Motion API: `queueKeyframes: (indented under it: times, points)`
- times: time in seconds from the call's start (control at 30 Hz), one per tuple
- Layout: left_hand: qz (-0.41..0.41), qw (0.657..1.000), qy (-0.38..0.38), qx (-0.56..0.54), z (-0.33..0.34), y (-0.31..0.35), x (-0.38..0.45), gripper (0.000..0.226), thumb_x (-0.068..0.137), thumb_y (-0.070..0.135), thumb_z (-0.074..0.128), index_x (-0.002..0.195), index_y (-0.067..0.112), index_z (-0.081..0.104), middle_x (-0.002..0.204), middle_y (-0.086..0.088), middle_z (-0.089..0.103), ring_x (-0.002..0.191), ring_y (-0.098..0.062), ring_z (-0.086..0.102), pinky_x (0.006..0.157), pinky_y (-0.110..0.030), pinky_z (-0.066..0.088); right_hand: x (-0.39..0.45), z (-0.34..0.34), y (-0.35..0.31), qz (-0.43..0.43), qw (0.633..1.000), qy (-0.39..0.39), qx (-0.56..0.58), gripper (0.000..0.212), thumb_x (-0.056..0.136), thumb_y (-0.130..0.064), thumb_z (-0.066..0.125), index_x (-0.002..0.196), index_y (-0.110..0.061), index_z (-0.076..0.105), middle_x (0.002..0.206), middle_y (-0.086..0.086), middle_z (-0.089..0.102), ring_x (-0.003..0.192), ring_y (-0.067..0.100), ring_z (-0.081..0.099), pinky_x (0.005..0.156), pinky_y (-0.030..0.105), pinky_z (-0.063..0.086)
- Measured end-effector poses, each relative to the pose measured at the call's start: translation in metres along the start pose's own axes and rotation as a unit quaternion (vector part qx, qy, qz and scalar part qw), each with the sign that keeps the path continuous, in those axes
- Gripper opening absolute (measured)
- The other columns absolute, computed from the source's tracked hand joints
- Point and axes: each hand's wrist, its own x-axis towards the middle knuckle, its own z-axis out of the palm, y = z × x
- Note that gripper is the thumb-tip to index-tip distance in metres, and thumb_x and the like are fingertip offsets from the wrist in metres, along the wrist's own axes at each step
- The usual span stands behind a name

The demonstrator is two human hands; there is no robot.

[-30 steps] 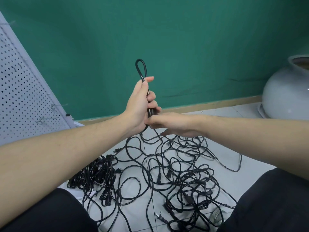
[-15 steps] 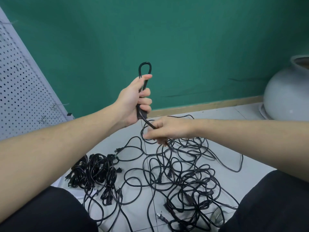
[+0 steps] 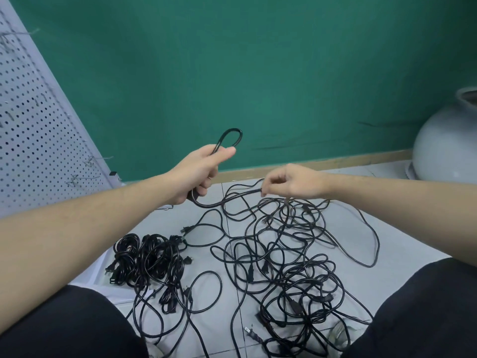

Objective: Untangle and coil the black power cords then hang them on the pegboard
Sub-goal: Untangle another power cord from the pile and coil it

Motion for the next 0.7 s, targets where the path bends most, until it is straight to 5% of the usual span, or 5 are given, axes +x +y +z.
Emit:
queueKeyframes:
  times: [0.2,0.37,0.53,0.7]
  points:
    - [0.059,0.978,-0.038,0.194,0.014,-0.006,-0.005,0.044,0.073,0.053,0.084,0.103,0.038,0.056,0.056,0.013,0.041,0.046,-0.01,0.031,0.046,-0.025,0.027,0.001,0.004,-0.023,-0.085,0.986,0.143,-0.014,0.013,0.1,-0.025,0.062,0.09,-0.027,0.071,0.054,-0.019,0.055,0.048,0.004,0.047,0.056,0.016,0.039]
    - [0.12,0.957,-0.027,0.262,0.019,-0.017,0.002,0.005,0.097,0.03,0.062,0.098,0.03,0.057,0.063,0.018,0.05,0.058,-0.006,0.043,0.055,-0.022,0.035,-0.001,0.004,-0.036,-0.073,0.988,0.134,-0.015,0.019,0.102,-0.031,0.057,0.085,-0.034,0.063,0.046,-0.011,0.048,0.041,0.008,0.05,0.056,0.028,0.048]
    - [0.117,0.955,-0.068,0.263,0.027,-0.011,-0.001,0.015,0.105,0.038,0.05,0.1,0.029,0.061,0.074,0.007,0.049,0.055,-0.005,0.043,0.058,-0.027,0.035,0.005,-0.011,-0.023,-0.01,0.988,0.154,-0.018,0.051,0.085,-0.056,0.071,0.074,-0.009,0.052,0.058,-0.003,0.051,0.053,0.015,0.058,0.057,0.029,0.042]
    - [0.08,0.969,-0.057,0.226,0.024,-0.008,0.0,0.02,0.106,0.038,0.048,0.093,0.03,0.062,0.073,0.005,0.05,0.065,-0.02,0.043,0.064,-0.032,0.037,-0.003,-0.027,-0.001,0.0,0.995,0.1,0.027,0.018,0.095,-0.029,0.068,0.09,-0.012,0.067,0.074,0.002,0.064,0.069,0.014,0.054,0.069,0.029,0.044]
